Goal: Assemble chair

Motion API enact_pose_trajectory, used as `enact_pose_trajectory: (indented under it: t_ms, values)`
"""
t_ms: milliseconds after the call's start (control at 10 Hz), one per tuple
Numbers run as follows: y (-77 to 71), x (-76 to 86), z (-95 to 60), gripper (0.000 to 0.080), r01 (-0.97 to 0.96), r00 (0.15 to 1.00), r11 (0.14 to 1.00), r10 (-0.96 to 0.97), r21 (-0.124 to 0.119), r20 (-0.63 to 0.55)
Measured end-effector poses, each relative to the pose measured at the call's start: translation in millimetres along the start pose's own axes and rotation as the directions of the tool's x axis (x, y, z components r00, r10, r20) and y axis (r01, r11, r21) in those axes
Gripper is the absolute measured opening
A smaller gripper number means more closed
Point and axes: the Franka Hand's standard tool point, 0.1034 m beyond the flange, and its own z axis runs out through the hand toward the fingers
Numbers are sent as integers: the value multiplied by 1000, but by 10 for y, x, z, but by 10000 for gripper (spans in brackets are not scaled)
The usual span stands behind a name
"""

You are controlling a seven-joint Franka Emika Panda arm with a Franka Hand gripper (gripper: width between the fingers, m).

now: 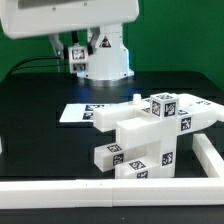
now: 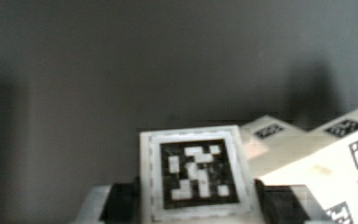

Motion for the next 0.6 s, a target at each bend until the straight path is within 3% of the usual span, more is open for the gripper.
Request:
enact_pose_trajectory:
  t_ms: [100,400,600]
  values:
    - [114,-157,40,284,-28,997,999,27,-18,-73]
    - [152,-106,65,284,-46,966,998,34,-42,-257]
    - [-182,77,67,284,-74,922,997,59,-25,-384]
